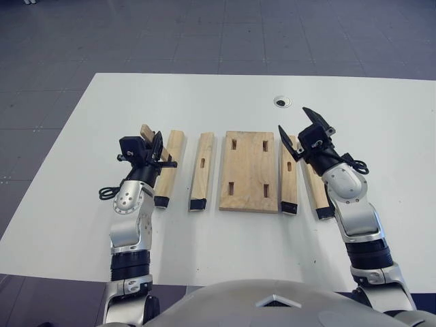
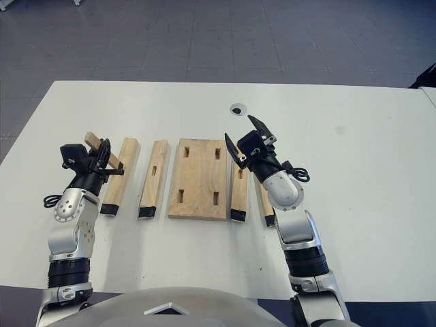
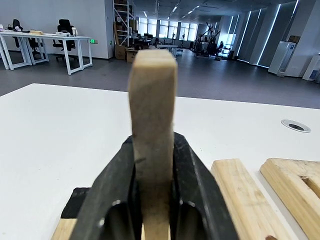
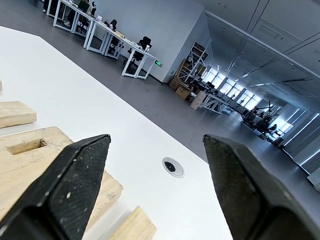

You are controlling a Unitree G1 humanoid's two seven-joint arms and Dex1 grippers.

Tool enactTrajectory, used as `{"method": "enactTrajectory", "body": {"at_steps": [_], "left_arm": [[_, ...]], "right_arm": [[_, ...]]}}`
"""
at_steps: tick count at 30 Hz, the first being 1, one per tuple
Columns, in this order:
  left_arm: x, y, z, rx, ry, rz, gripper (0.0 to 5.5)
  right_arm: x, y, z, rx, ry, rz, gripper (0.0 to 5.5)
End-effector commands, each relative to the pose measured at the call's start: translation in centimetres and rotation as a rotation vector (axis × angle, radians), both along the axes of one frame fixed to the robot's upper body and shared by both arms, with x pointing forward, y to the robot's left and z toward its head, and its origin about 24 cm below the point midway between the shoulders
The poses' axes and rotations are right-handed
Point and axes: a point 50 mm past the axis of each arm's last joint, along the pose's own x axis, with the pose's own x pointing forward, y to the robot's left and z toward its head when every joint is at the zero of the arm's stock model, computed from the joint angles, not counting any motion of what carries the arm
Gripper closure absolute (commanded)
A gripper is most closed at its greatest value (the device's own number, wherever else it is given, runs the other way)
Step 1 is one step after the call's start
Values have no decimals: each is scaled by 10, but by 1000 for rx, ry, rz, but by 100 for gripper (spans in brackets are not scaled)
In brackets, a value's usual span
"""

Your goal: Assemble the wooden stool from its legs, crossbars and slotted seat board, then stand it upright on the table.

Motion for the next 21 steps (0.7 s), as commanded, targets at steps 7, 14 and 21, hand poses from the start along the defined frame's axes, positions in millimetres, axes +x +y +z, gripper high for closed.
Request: {"method": "enactTrajectory", "body": {"at_steps": [7, 14, 21], "left_arm": [[-33, 3, -54, 62, 202, 8, 508], [-23, 1, -45, 41, 155, 3, 508], [-10, 1, -24, 29, 43, 23, 508]], "right_arm": [[-1, -2, 0, -17, 12, -1, 209], [1, -1, 1, -16, 8, -1, 209], [1, -1, 1, -11, 7, -4, 209]]}}
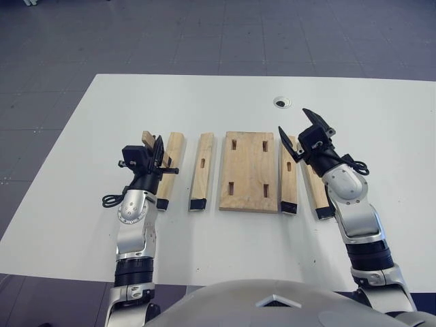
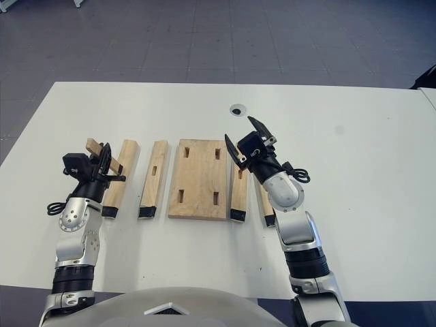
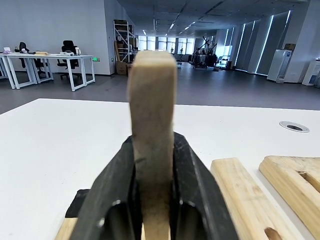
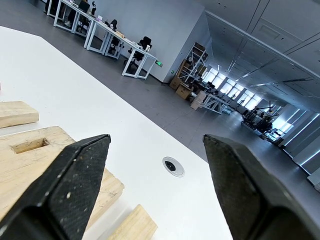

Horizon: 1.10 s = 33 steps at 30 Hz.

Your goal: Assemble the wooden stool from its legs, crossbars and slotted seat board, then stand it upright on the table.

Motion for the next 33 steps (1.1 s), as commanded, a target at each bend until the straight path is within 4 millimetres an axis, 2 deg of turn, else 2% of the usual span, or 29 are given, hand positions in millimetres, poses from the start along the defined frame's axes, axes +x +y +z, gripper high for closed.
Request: {"method": "enactTrajectory", "body": {"at_steps": [1, 2, 3, 6, 14, 17, 20, 25, 27, 30, 33], "left_arm": [[-4, 2, -15, -24, 91, 31, 508], [-3, 3, -11, -24, 71, 36, 508], [-3, 3, -8, -15, 52, 40, 471], [0, 0, 6, -9, -6, 24, 425], [-1, 3, 15, 41, -22, 21, 305], [-3, 5, 23, 45, -34, 16, 288], [-8, 9, 44, 90, -78, 15, 288], [-24, 3, 101, 107, -166, -53, 288], [-24, 2, 123, 98, -196, -68, 288], [-8, 7, 151, 47, -222, -50, 288], [14, 12, 159, 4, -181, -35, 288]], "right_arm": [[3, 0, 2, -9, -1, -5, 209], [2, 0, 2, -9, 0, -4, 209], [2, 0, 2, -9, 0, -4, 209], [2, -1, 1, -8, 4, -6, 209], [0, -1, 1, -4, 10, -5, 209], [0, 0, 1, -3, 12, -4, 209], [-1, 0, 0, -6, 13, -3, 209], [-5, -2, -1, -5, 18, -19, 209], [-6, -2, -2, -3, 20, -25, 209], [-6, -2, -2, 0, 19, -34, 209], [-6, 0, -2, 2, 17, -34, 209]]}}
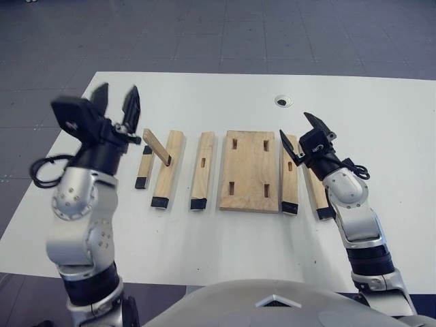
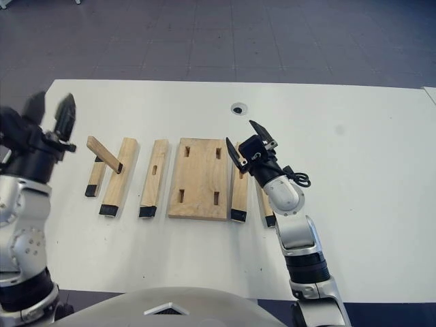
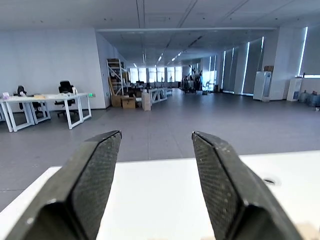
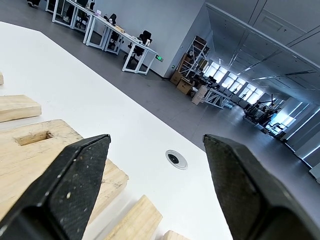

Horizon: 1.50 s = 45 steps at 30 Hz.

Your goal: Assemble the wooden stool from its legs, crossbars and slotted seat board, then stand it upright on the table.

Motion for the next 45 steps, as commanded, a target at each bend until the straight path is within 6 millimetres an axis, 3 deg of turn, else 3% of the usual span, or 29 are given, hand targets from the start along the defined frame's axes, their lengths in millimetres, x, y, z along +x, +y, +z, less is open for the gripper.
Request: {"method": "enactTrajectory", "body": {"at_steps": [1, 5, 9, 13, 15, 21, 24, 28, 31, 33, 37, 40, 42, 45], "left_arm": [[26, 5, 3, -59, 73, 17, 288], [42, 2, -9, -109, 162, 20, 288], [45, -4, -25, -177, 234, 16, 288], [44, -5, -27, -177, 245, 25, 288], [45, -3, -23, -169, 229, 32, 288], [39, -7, 15, -137, 77, 49, 288], [40, -9, 18, -130, 74, 41, 288], [40, 0, -23, -134, 213, 59, 288], [35, 2, -81, -126, 419, 58, 288], [30, 2, -101, -125, 476, 66, 288], [37, 11, -76, -102, 369, 92, 288], [40, 17, -37, -88, 227, 99, 288], [36, 11, -6, -89, 118, 47, 288], [29, 3, 23, -84, 45, -31, 288]], "right_arm": [[1, 2, 2, 0, -5, -6, 209], [0, 3, 1, -2, -7, -5, 209], [-1, 3, 1, -4, -6, -6, 209], [-1, 3, 0, -6, -7, -4, 209], [-1, 4, 1, -8, -8, -1, 209], [-1, 3, 1, -13, -6, 4, 209], [-2, 4, 0, -12, -3, 4, 209], [-1, 2, 1, -13, -4, 1, 209], [-2, 3, -1, -10, 0, -1, 209], [-2, 4, 0, -9, 1, 2, 209], [-3, 4, -2, -8, 4, -1, 209], [-2, 5, -2, -8, 4, 0, 209], [-2, 4, -3, -11, 7, -3, 209], [-2, 4, -3, -14, 7, -5, 209]]}}
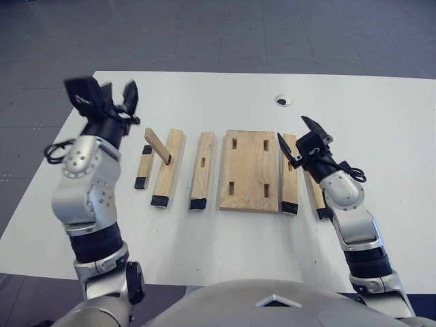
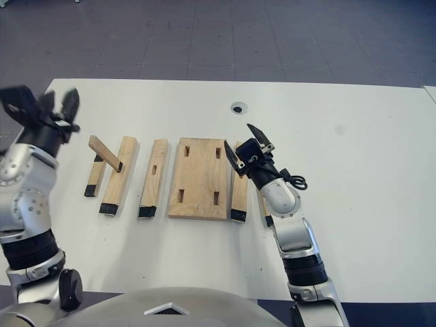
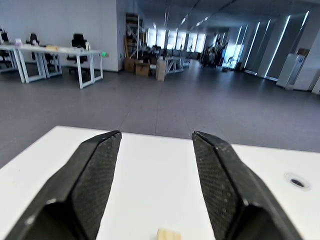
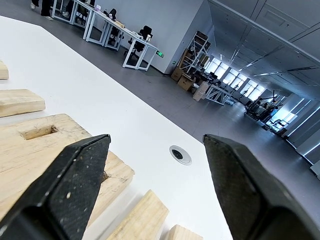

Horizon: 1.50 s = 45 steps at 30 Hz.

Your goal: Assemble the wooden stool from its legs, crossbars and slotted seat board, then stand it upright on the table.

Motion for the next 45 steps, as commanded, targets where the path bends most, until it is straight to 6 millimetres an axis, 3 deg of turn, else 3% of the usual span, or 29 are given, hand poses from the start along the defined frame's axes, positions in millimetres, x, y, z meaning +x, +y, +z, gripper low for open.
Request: {"method": "enactTrajectory", "body": {"at_steps": [1, 4, 6, 9, 11, 15, 20, 25, 31, 42, 45], "left_arm": [[-10, -2, 27, 29, -50, -61, 288], [-30, 18, 5, 82, 54, 10, 288], [-55, 26, -20, 117, 145, 28, 288], [-93, 19, -58, 102, 246, -20, 288], [-119, 17, -96, 67, 352, -7, 288], [-141, 4, -135, 120, 437, -46, 239], [-141, -5, -164, 212, 500, -95, 158], [-136, -7, -179, 268, 544, -68, 154], [-124, -19, -187, 214, 529, -72, 154], [-117, -17, -196, 193, 570, -48, 346], [-114, -16, -194, 195, 569, -47, 346]], "right_arm": [[2, -1, 2, -12, -7, -9, 209], [2, -5, 3, -16, -9, -19, 209], [1, -10, 3, -20, -7, -37, 209], [-1, -12, 2, -21, -2, -55, 209], [-1, -13, 1, -19, 1, -61, 209], [0, -14, 1, -20, 4, -61, 209], [3, -11, 3, -28, 1, -38, 209], [4, -11, 4, -32, -3, -27, 209], [6, -10, 5, -34, -7, -23, 209], [7, -11, 6, -31, -14, -29, 209], [7, -11, 7, -29, -16, -34, 209]]}}
